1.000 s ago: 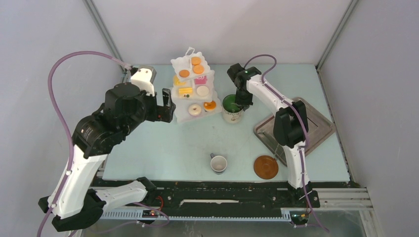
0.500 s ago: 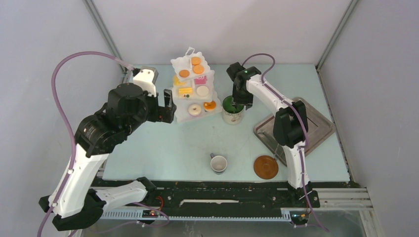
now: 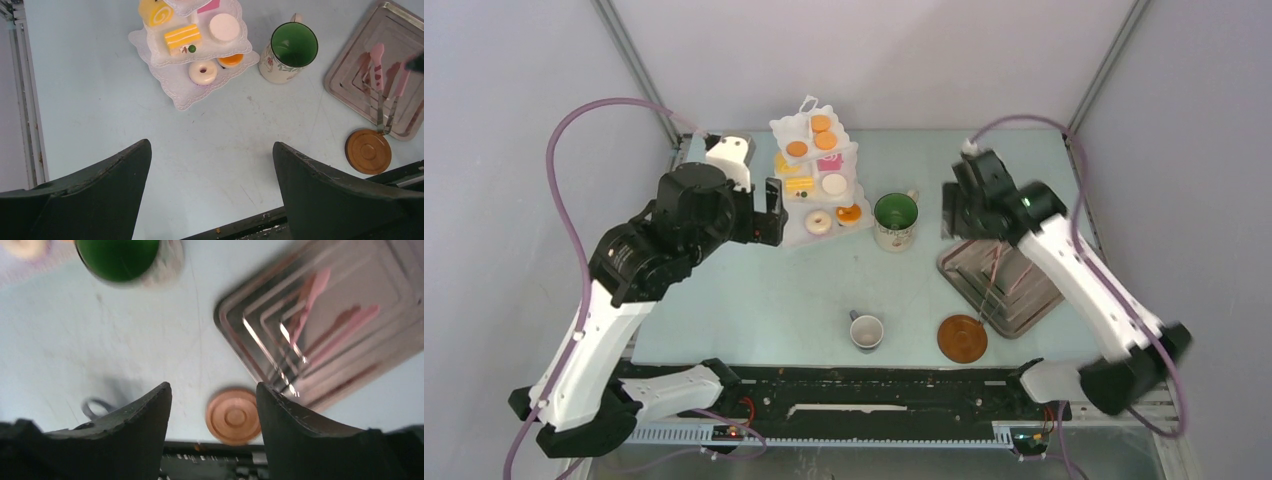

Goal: Serve the afternoon tea

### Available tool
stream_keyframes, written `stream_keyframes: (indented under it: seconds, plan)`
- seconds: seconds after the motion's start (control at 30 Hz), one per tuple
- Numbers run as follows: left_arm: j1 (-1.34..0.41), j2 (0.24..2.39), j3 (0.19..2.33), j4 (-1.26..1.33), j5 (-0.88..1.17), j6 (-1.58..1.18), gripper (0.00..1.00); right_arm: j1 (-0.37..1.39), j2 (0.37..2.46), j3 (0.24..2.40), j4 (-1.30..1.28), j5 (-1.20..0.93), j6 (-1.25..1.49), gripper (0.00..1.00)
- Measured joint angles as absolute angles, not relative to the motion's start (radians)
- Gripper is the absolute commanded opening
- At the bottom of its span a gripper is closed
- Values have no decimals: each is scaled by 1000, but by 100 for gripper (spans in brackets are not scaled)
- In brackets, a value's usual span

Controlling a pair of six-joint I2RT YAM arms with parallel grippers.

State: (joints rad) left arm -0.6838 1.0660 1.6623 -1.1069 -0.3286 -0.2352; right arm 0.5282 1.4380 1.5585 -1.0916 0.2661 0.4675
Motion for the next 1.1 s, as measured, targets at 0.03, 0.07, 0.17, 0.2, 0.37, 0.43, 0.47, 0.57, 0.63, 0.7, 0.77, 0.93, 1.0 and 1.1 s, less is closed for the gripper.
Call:
stream_keyframes:
  seconds: [0.03,0.07,0.17,0.2,0.37,0.43,0.47,0.57,0.63,0.7,0.77,0.93,1.0,1.1]
  plan:
    - [-684,1068,1662,-1106,-327,-235,98,536,1369,1484,-1085,265,467,57]
    - [-684,1072,1662,-1105,-326,-235,98,549,1305,1399,-1081,262,471,52]
    - [-684,1083,1662,-1100,-315,-236,98,593,1187,1171,-1088,244,510,44]
    - [-684,1087,1662,-1100,-311,-236,98,606,1174,1121,-1089,239,527,43]
    - [-684,1103,1662,-1099,-286,-238,98,712,1177,849,-1066,192,644,41]
    - [-684,1106,1662,-1098,-280,-239,98,748,1177,792,-1053,175,684,40]
    - [-684,1106,1662,-1098,-277,-239,98,756,1177,773,-1043,168,697,38]
    - [-684,1106,1662,-1098,-275,-244,98,762,1184,730,-996,151,730,32]
    - [-684,1106,1662,-1098,-275,-245,98,764,1208,716,-953,149,738,28]
    - [-684,1106,1662,-1098,-276,-245,98,764,1246,711,-915,150,744,25]
    - [-684,1106,1662,-1098,-276,-245,98,764,1290,708,-875,157,752,21]
    - [-684,1106,1663,-1098,-276,-245,98,764,1390,712,-830,187,776,9]
    - [-684,1106,1663,-1098,-276,-245,98,764,1409,725,-835,192,779,9]
    - [-684,1106,1663,-1098,-277,-244,98,771,1437,742,-844,195,769,10]
